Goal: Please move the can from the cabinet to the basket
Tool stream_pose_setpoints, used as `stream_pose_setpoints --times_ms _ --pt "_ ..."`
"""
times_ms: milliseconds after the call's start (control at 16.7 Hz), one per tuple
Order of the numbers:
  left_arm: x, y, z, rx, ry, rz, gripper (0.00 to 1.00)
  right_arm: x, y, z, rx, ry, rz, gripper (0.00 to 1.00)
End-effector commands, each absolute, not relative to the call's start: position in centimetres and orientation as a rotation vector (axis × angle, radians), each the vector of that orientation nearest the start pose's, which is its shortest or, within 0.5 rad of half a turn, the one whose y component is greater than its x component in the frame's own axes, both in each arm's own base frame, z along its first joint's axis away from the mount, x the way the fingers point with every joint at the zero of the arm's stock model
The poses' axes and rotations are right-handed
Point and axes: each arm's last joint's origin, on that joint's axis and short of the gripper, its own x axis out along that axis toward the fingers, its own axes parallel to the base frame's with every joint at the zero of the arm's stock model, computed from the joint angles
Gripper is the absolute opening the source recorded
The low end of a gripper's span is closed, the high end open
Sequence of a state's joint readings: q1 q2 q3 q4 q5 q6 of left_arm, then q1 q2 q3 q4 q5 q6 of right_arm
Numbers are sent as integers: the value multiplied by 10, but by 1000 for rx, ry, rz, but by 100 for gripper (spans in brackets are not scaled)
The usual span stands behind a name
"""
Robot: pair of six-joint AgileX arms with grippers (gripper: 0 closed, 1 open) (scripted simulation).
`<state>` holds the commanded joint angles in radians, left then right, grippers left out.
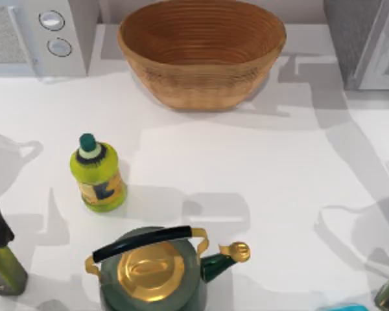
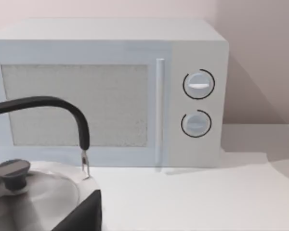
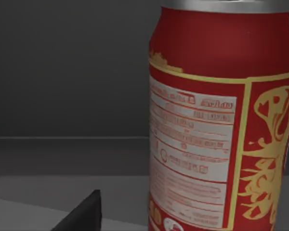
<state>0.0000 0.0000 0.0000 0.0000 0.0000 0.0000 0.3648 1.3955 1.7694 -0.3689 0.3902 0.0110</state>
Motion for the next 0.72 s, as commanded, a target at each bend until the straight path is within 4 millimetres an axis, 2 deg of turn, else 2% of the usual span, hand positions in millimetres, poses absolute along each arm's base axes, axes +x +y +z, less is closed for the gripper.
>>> stream_pose_setpoints --times_ms 360,720 --pt "106 -1 160 0 0 0 100 270 96 507 -2 -11 -12 100" --pt "106 -1 160 0 0 0 100 319 97 507 -2 -11 -12 100"
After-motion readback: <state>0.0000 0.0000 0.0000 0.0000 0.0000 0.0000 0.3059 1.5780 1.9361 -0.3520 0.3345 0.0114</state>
